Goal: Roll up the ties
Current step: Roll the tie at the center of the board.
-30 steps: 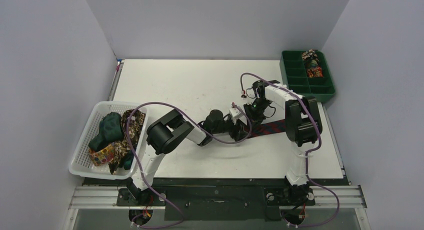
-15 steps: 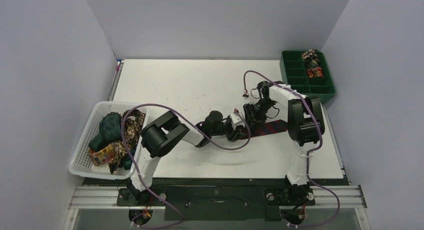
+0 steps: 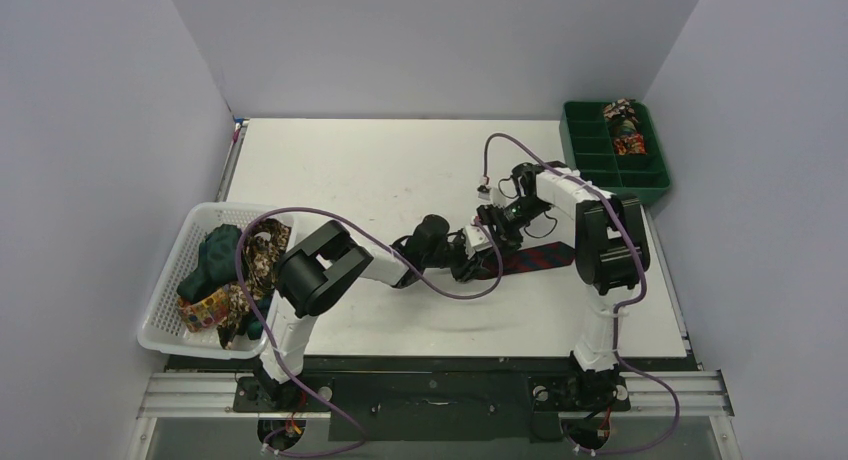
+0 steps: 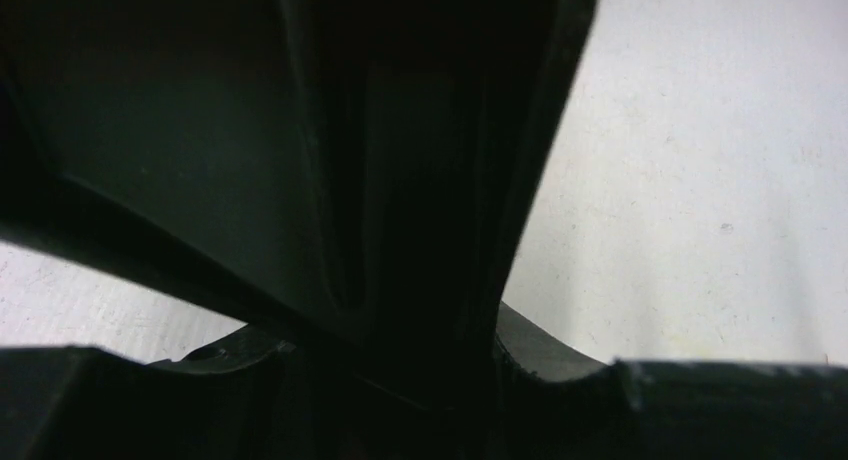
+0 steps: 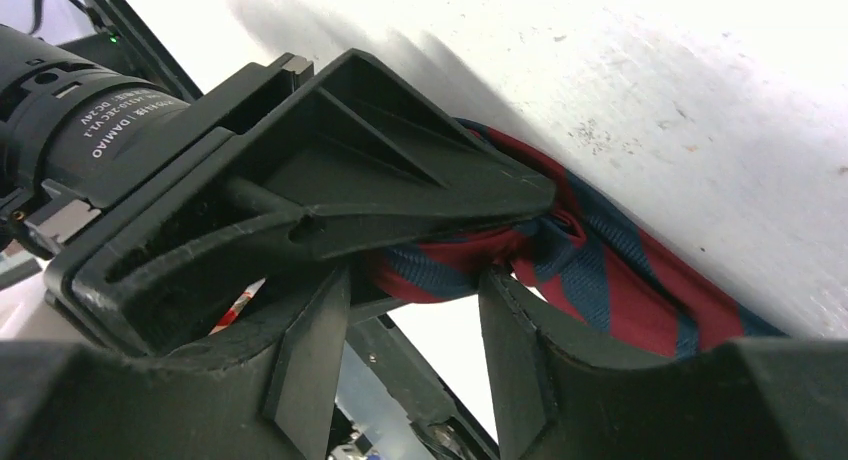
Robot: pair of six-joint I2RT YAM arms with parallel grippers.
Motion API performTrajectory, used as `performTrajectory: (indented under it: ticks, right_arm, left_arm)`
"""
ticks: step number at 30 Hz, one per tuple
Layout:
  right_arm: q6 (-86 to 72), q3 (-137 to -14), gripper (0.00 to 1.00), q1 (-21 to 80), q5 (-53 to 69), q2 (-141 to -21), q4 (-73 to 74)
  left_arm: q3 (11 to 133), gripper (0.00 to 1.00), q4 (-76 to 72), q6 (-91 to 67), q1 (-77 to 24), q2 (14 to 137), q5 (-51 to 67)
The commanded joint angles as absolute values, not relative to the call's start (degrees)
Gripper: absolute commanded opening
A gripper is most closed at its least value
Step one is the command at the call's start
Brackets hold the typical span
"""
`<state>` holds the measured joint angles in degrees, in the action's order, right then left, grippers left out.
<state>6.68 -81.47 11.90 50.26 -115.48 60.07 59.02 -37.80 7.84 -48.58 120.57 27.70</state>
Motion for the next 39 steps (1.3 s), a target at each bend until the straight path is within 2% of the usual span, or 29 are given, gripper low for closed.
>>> performTrajectory:
  ticks: [1,3,4,6,9,11,16,20,33,39]
  right_arm:
    - [6.3,-81.7,0.44,13.3,52.6,-114.7,58.4]
    - [6.6,-81.6,0.33,13.7,50.0,-115.5,58.1]
    - [6.7,-81.5,0.18,13.7,49.0,-115.8,58.2]
    - [7.6,-81.2,0.01,13.5,44.1,-116.7,58.6]
    - [8.8,-80.8,0.0,12.4,38.1,-117.9,59.2]
    - [9.1,-80.6,0.0,11.7,34.2,-118.7,59.2]
    - [8.5,-80.4,0.0,11.3,26.7,-119.4,57.5]
    - [7.9,-80.3,0.0,11.3,23.1,-119.3,56.5]
    - [5.7,-80.1,0.0,12.8,16.8,-120.0,54.2]
    - [4.9,-81.7,0.0,13.2,17.1,-121.9,53.7]
  left_arm:
    - [57.4,0.06,-21.6,10.4,-48.2,123.3,26.5]
    - [57.5,0.06,-21.3,10.7,-48.2,123.2,26.4]
    - [57.6,0.06,-21.0,10.7,-48.1,123.2,26.4]
    - [57.7,0.06,-21.0,10.8,-47.9,123.1,26.4]
    - [57.6,0.09,-21.5,10.8,-47.4,122.7,27.0]
    - [57.2,0.18,-22.5,10.9,-47.1,122.3,27.5]
    - [57.2,0.49,-25.4,10.8,-46.3,120.7,29.7]
    - [57.9,0.64,-29.1,10.3,-46.3,119.4,30.9]
    - [60.2,0.8,-39.0,6.9,-47.7,119.0,33.9]
    - [63.0,0.81,-43.3,3.9,-48.7,120.8,32.8]
